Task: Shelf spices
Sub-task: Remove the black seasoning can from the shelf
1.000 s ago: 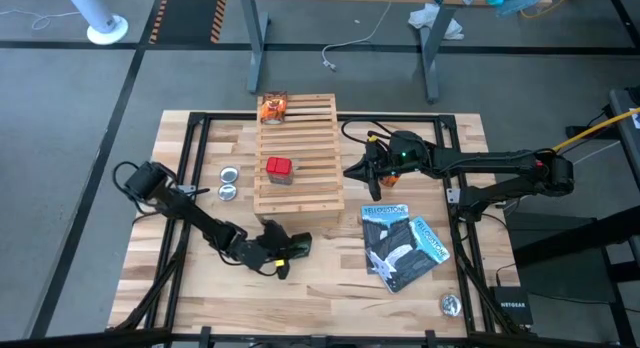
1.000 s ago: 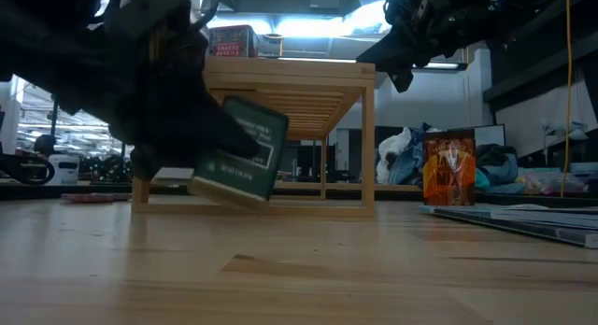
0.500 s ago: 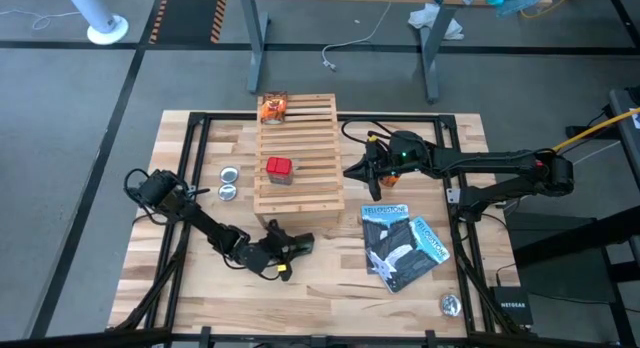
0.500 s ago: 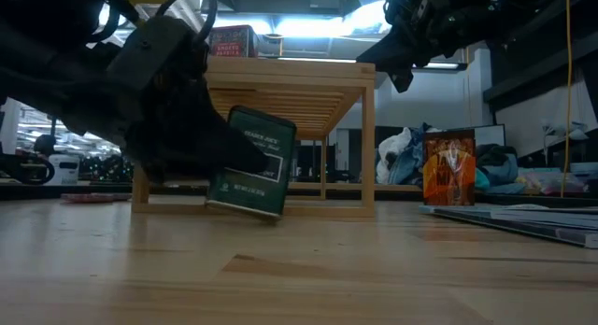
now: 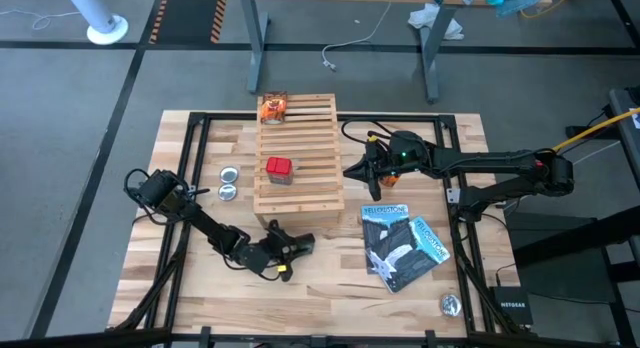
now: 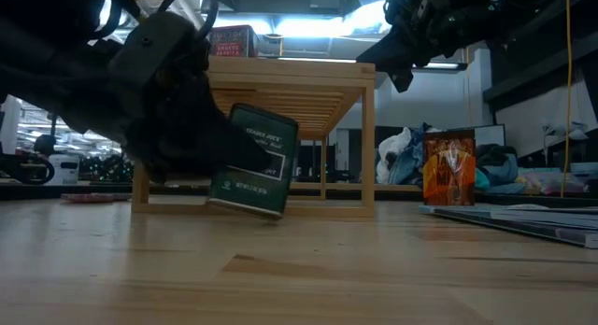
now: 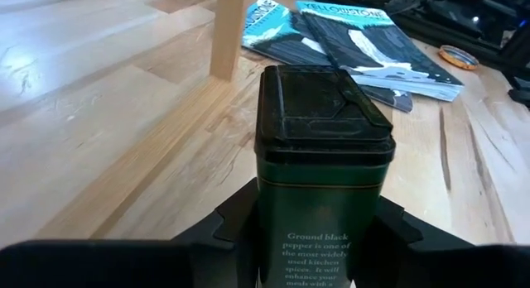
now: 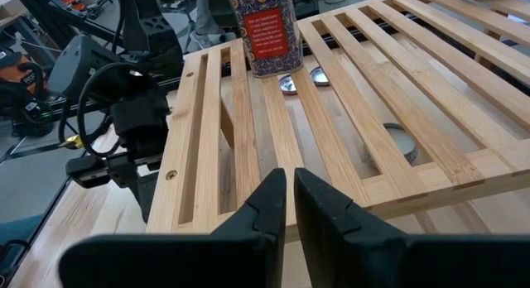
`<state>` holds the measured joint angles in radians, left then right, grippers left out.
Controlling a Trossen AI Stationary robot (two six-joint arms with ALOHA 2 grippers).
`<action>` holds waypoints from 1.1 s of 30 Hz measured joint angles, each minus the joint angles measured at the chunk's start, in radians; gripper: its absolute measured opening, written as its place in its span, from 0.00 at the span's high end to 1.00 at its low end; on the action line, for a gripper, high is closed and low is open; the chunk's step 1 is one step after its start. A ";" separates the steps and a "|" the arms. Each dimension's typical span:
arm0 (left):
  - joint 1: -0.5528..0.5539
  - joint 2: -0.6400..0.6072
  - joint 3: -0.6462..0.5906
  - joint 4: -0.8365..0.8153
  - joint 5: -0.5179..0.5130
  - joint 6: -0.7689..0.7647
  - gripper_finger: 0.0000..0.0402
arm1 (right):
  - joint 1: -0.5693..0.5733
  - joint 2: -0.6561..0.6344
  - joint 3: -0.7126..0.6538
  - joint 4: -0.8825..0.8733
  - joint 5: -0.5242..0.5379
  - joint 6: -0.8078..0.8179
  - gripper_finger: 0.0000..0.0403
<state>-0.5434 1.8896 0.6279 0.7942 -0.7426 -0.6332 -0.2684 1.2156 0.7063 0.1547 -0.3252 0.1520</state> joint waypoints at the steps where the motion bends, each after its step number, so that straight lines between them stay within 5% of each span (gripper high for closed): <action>1: 0.000 0.000 0.003 0.000 0.000 0.002 0.68 | 0.000 0.000 0.000 0.000 0.000 0.000 0.92; 16: 0.002 0.000 0.026 -0.047 0.000 -0.064 0.67 | 0.000 0.000 0.000 0.000 0.000 0.000 0.92; 26: 0.010 0.000 0.061 -0.113 0.003 -0.084 0.50 | 0.000 0.000 0.000 0.000 0.000 0.000 0.92; 33: 0.010 0.000 0.061 -0.093 0.003 -0.073 0.48 | 0.000 0.000 0.000 0.000 0.000 0.000 0.92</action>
<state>-0.5339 1.8896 0.6884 0.7008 -0.7395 -0.7063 -0.2684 1.2156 0.7063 0.1547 -0.3252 0.1518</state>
